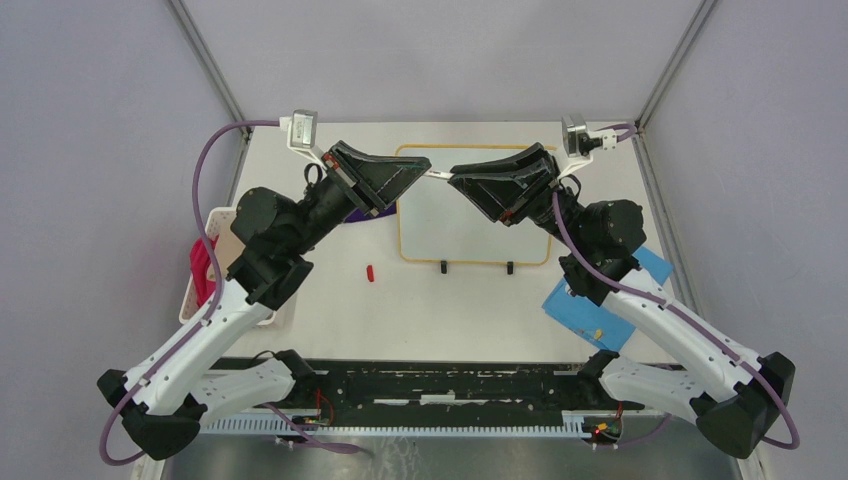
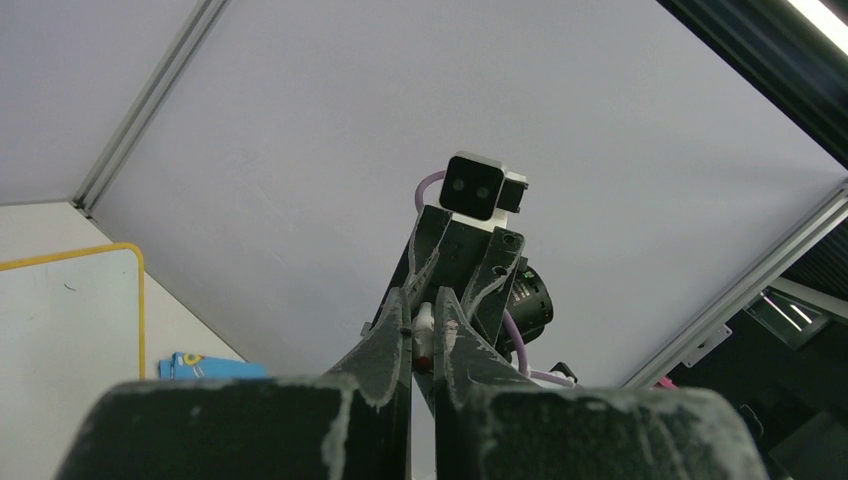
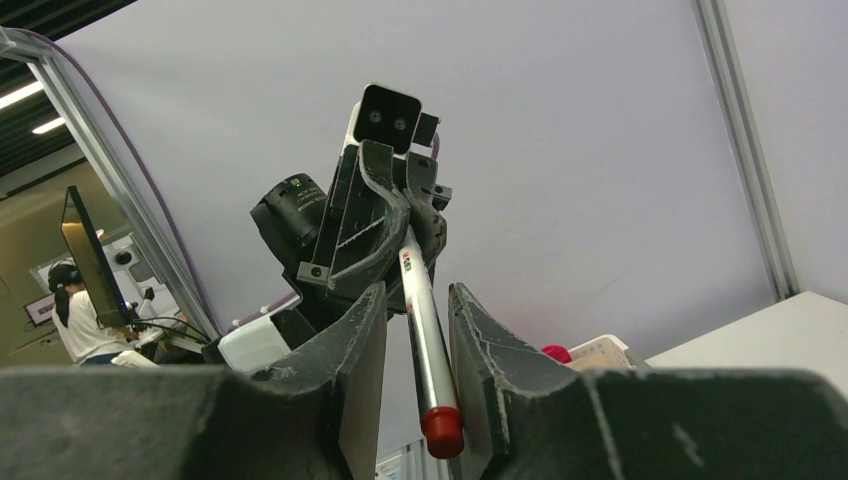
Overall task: Write a sentence on the whiteboard
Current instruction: Adjust the whiteboard marker.
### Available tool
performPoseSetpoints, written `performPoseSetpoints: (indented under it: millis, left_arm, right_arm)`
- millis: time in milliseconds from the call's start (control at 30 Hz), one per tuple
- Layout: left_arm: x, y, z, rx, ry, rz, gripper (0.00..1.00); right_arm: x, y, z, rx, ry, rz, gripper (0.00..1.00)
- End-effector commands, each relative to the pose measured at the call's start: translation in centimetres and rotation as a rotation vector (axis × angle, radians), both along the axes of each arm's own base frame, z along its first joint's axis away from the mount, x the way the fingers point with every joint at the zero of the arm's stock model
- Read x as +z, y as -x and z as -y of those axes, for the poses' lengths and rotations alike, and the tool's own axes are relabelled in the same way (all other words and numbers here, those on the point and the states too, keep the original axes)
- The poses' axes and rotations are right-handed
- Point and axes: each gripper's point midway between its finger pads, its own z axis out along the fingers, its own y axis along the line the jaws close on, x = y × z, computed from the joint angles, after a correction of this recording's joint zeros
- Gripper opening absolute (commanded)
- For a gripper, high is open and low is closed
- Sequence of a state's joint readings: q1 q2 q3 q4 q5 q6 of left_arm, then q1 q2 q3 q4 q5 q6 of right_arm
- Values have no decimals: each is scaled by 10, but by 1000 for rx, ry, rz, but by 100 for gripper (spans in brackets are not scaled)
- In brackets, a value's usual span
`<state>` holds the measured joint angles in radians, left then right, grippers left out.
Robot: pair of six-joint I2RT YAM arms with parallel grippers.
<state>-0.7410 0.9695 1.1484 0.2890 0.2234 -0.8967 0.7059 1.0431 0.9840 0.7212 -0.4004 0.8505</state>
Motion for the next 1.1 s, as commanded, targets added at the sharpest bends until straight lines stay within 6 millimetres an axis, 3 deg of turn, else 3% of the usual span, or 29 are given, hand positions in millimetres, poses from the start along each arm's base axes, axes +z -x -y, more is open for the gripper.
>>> performPoseSetpoints:
  millis: [0,267,433,633,833,1067]
  left_arm:
    - [15,8,-1,-17,0,65,2]
    - [14,6,1,-20,8,57,2]
    - [14,4,-2,-6,37,49,2]
    - [14,2,-4,6,42,45,2]
    - [8,1,-2,4,37,32,2]
    - [4,-1,-2,10,36,20,2]
  right_arm:
    - [9,11,6,11,-17,46,34]
    - [9,11,6,17,-21,47,29]
    - [8,12,4,31,-25,42,35]
    - [9,12,5,31,-33,45,30]
    - [11,14,7,37,-61,45,33]
    - [12,15,9,41,-76,48,28]
